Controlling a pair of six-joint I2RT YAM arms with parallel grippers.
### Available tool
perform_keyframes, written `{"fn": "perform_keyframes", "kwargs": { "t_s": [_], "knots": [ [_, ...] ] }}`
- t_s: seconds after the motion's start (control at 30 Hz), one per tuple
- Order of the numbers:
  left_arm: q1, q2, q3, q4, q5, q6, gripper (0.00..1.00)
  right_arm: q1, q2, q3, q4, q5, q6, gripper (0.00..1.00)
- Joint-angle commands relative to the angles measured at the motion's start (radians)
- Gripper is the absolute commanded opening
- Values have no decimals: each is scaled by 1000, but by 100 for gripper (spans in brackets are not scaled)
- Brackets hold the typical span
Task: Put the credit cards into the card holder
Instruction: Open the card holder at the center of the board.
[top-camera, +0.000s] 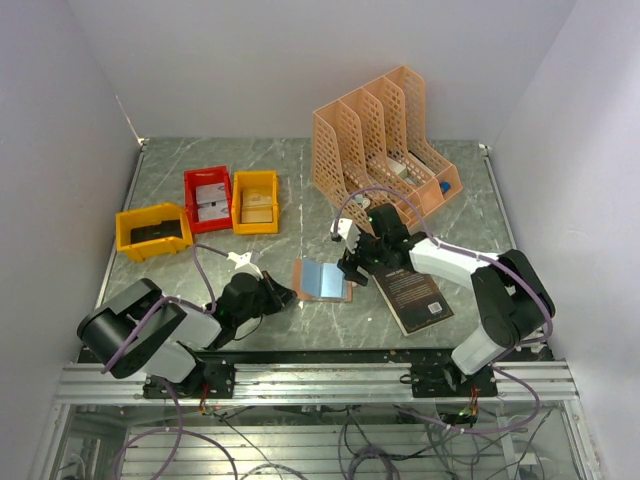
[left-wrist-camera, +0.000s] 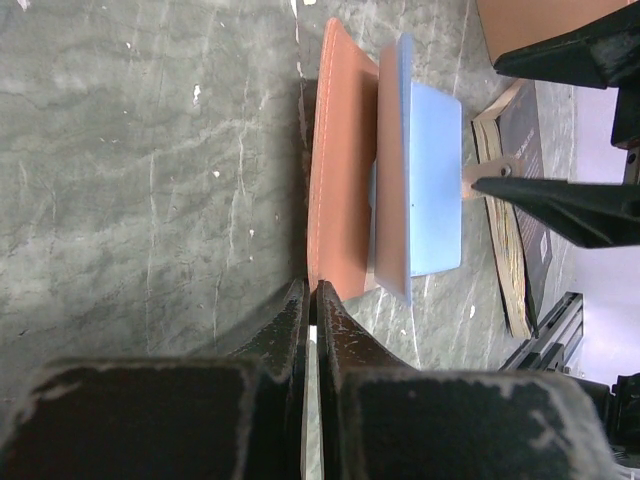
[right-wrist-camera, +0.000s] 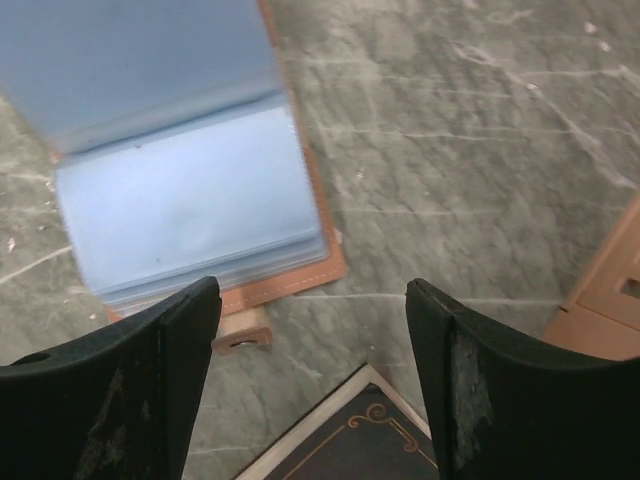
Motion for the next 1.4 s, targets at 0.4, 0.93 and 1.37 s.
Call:
{"fn": "perform_keyframes", "kwargs": {
  "t_s": [0.4,0.93,1.37],
  "knots": [
    [-9,-33,-3,3,-63,11,7,-48,117,228,-347,-110,-107,50],
    [-9,-40,10,-8,-69,7,7,-38,98,251,-309,-117,89,71],
    [-17,-70,22,-82,-98,14,7,8,163,332,-466,-40,29,60]
  ]
}}
